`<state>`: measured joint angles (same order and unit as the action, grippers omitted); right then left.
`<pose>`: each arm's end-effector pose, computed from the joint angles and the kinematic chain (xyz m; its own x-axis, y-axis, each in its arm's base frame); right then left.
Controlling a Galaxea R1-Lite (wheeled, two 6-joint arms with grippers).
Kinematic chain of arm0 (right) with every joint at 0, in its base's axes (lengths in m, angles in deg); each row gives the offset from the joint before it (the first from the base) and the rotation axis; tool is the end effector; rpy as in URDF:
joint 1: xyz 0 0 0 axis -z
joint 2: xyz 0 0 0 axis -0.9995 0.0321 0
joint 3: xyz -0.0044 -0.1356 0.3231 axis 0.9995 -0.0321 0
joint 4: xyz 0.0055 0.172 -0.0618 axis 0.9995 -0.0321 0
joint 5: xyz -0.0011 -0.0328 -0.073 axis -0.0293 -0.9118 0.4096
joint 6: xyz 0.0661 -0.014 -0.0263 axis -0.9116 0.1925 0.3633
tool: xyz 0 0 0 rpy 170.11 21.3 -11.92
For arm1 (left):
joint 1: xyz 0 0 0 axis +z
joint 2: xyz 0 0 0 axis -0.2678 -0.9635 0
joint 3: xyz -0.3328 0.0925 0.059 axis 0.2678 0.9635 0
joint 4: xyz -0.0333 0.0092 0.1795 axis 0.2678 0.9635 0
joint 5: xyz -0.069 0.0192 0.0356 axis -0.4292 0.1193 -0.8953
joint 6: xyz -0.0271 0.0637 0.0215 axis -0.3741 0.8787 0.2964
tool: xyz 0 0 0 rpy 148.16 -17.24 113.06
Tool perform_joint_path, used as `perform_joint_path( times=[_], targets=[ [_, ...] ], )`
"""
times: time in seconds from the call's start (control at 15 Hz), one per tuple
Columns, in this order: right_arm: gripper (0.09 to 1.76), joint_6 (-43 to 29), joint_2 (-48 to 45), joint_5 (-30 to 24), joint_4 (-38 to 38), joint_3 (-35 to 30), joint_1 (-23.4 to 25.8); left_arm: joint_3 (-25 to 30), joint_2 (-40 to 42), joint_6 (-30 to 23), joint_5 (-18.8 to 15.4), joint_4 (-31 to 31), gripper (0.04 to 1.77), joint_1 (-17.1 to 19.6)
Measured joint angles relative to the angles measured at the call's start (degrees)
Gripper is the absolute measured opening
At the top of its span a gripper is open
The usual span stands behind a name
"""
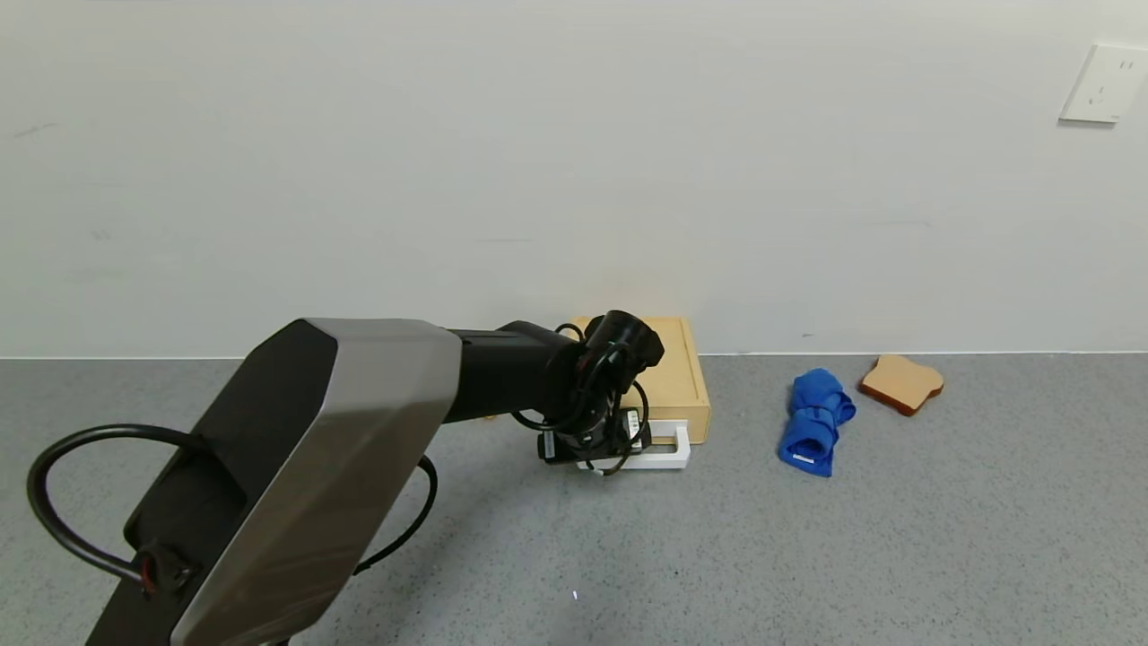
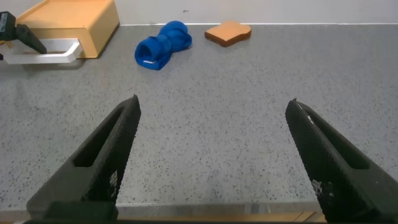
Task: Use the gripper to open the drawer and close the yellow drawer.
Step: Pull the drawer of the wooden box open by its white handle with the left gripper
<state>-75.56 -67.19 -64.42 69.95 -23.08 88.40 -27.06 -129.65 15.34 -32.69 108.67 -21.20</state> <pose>-0.0314 -0.0024 0.0752 0.9992 -0.0411 -0.0021 0.0411 0.9987 0.0305 0.4353 -0.3005 0.0963 0.5732 -0.0923 -0.8142 -0.0378 0.9896 -0.1388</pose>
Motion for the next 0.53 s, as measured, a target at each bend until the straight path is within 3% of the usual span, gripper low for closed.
perform_joint_path(
  times=[0.53],
  targets=[
    [1.71, 0.00, 0.00, 0.00, 0.02, 0.00, 0.02, -0.11, 0.01, 1.30, -6.12, 5.07, 1.72, -0.04]
  ],
)
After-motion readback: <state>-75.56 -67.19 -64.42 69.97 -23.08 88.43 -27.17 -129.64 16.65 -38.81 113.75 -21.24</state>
